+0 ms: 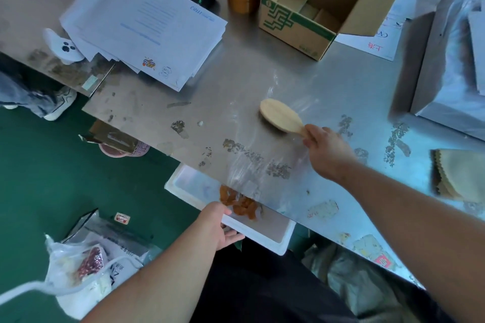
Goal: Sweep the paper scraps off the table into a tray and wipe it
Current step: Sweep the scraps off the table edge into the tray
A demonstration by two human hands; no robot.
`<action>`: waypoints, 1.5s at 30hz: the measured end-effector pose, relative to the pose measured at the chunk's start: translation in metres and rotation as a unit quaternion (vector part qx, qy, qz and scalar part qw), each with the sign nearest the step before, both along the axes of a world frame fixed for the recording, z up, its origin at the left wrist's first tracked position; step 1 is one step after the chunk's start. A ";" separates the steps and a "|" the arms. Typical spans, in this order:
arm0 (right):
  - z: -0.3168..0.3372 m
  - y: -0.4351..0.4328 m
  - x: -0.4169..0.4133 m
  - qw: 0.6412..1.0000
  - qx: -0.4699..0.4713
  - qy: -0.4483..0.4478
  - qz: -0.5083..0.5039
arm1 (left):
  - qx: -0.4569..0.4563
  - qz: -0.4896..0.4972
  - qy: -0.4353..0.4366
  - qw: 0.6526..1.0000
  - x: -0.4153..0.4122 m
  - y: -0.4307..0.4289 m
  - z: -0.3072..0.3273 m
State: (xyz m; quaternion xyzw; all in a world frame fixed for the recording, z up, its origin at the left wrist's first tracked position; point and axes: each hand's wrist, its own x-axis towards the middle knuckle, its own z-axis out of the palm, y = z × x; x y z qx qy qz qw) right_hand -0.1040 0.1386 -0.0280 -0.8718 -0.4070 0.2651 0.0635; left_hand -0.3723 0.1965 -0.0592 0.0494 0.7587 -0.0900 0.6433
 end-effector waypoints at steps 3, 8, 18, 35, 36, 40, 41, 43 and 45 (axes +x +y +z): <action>-0.002 -0.015 -0.034 1.000 -0.002 0.018 0.023 | 0.005 -0.003 -0.009 1.000 -0.001 -0.001 0.003; -0.004 -0.045 -0.081 0.998 -0.009 0.056 0.030 | 0.014 -0.006 -0.023 1.000 -0.004 -0.003 0.007; 0.002 -0.089 -0.147 0.997 -0.029 0.053 0.042 | 0.016 -0.033 -0.022 0.999 -0.023 0.001 0.009; 0.021 -0.019 -0.034 0.993 0.090 -0.017 -0.077 | 0.005 -0.033 -0.041 0.999 -0.030 0.001 -0.005; 0.021 -0.010 -0.021 0.993 0.083 -0.030 -0.082 | 0.004 -0.035 -0.041 0.999 -0.031 0.000 -0.006; 0.018 0.023 0.027 0.990 0.069 -0.052 -0.109 | 0.006 -0.015 -0.036 0.999 -0.031 0.002 -0.012; 0.018 0.030 0.036 0.990 0.068 -0.057 -0.107 | 0.006 -0.010 -0.037 0.999 -0.031 0.002 -0.012; 0.019 0.041 0.051 0.991 0.055 -0.073 -0.099 | 0.008 -0.007 -0.035 0.999 -0.031 0.001 -0.013; 0.019 0.055 0.064 0.992 0.041 -0.086 -0.081 | 0.006 -0.007 -0.034 0.999 -0.031 0.001 -0.016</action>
